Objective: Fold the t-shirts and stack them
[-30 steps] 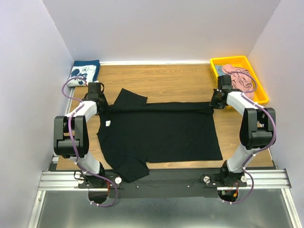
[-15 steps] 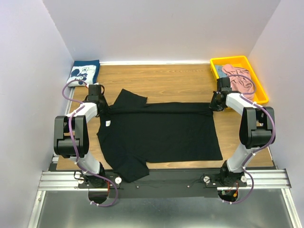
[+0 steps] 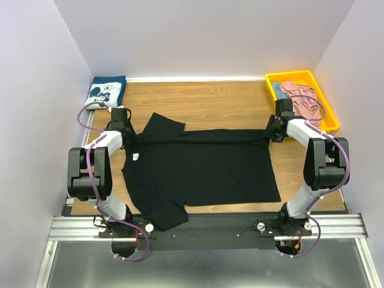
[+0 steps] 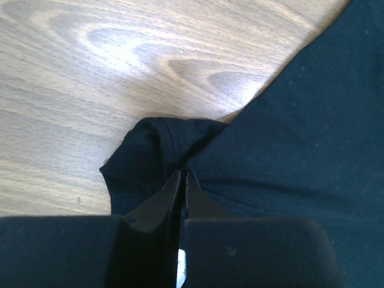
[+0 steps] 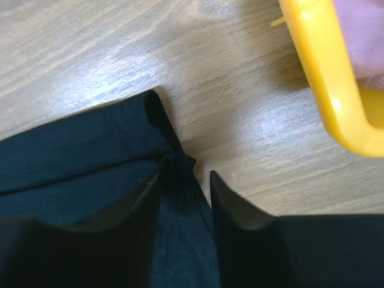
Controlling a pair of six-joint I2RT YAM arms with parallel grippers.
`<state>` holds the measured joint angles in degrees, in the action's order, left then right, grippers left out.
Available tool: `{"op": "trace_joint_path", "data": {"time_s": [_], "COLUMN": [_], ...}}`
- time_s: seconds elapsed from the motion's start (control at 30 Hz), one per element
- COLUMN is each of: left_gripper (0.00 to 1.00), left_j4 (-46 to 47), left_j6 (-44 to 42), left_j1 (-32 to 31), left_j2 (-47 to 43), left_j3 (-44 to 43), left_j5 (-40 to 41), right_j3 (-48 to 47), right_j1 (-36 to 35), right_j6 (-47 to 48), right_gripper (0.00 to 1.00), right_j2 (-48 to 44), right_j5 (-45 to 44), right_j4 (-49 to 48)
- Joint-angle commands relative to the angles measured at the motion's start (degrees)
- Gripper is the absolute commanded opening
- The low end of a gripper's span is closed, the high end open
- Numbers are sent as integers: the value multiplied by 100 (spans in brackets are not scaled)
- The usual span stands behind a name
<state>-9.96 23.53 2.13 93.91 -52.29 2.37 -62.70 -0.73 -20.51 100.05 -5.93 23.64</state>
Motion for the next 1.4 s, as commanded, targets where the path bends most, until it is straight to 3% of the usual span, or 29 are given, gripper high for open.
{"op": "trace_joint_path", "data": {"time_s": [0.0,0.1,0.23,0.33,0.67,0.77,0.9,1.0,1.17,1.37], "left_gripper": [10,10,11,11,15,21,51,63,65,65], "left_j4": [3,-41,-111,-147,-112,-103,-156,-165,2,-111], "left_j6": [-15,-33,-50,-33,3,-6,-24,90,143,-85], "left_j1": [51,42,15,15,15,15,15,15,-177,-713], "left_j2": [-320,-356,-417,-522,-725,-821,-1023,-1120,-831,328], "left_j3": [53,17,0,79,342,430,492,396,-156,-1271], "left_j5": [246,229,237,281,281,264,229,238,220,640], "right_j3": [73,73,12,-93,-383,-454,-524,-585,-682,-691], "right_j1": [47,38,47,38,-234,-427,-665,-937,-1402,-1798], "right_j6": [-5,-23,-76,-49,179,205,171,153,153,153], "right_gripper": [49,64,68,69,66,66,66,66,66,69], "right_j2": [-416,-574,-758,-855,-584,-522,-408,-355,-206,-153], "right_j5": [-110,-180,-268,-268,927,954,1006,971,1120,1244], "right_j4": [27,44,53,53,-61,-87,-122,-140,-219,-325]}}
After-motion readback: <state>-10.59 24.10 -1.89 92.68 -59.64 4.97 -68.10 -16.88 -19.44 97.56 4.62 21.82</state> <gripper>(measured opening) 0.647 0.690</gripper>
